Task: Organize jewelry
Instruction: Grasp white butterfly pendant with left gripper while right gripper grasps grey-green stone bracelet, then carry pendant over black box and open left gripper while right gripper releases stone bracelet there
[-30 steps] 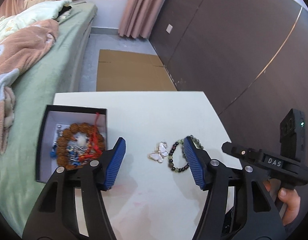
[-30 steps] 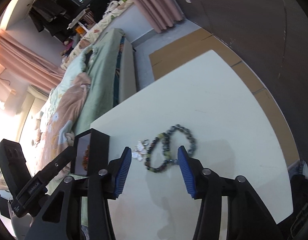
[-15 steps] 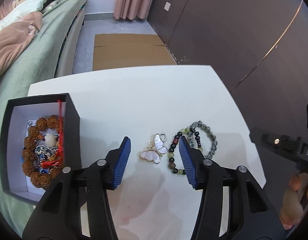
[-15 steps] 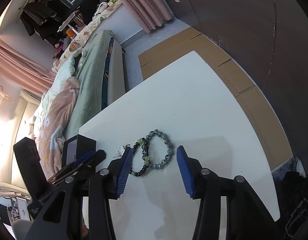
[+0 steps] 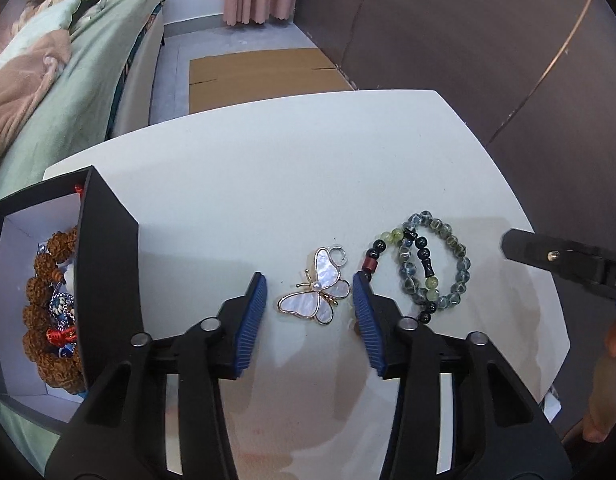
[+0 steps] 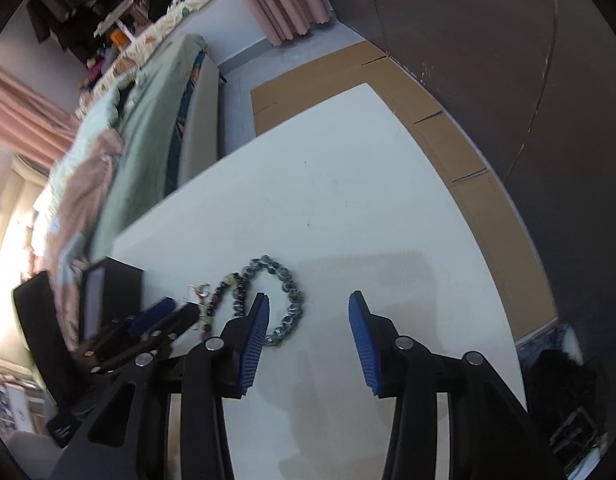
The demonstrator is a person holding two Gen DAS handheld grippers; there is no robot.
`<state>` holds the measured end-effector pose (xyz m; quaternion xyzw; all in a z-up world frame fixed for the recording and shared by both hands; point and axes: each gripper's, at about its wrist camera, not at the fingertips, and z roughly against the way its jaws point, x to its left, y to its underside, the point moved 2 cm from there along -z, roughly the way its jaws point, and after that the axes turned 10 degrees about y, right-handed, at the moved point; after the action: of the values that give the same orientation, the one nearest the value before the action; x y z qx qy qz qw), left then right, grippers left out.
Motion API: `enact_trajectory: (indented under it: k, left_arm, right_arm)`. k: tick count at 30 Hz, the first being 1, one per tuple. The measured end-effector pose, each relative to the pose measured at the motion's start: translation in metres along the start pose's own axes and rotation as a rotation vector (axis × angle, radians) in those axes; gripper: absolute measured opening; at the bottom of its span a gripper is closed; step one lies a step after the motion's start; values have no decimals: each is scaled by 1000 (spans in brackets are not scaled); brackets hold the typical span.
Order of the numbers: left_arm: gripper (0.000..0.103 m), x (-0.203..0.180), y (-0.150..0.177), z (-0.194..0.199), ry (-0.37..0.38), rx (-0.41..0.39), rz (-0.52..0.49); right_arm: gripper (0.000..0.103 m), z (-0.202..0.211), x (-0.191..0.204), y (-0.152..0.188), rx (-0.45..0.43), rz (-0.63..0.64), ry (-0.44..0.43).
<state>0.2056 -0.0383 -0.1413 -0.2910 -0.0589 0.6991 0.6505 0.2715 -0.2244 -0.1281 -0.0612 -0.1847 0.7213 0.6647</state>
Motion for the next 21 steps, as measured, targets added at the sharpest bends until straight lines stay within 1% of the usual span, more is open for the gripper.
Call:
enact_trajectory:
  k: [2,5,6,7,12,16,17,20,21]
  left_arm:
    - [25,2,0,0,-13,2,0]
    - [19,6,-1,2,13,5,23]
    - [17,6,-2,3,9,4,21]
    - [12,6,-2,5,6,0,22]
    - [12,11,-3,17,23,-23,39]
    - [12,15,-2,31,41,-51,56]
    - [12,16,-2,33,43,-58,60]
    - [12,20,-3,48,50,-86,71]
    - [12,21,-2,53,51,-95,73]
  right_arm:
    - [40,-5,7,0,4,24,19]
    - [38,-14,17,0,10,59,52]
    - [37,-16,19,0,9,67,62]
    - [37,-19,22,1,6,83,85]
    - [36,-23,33,1,-12,130,150]
    - [30,-31,37,3,-7,161,191]
    - [30,-31,38,4,-17,170,200]
    - [20,-33,44,6,-27,201,234]
    - [14,-33,45,6,-25,210,235]
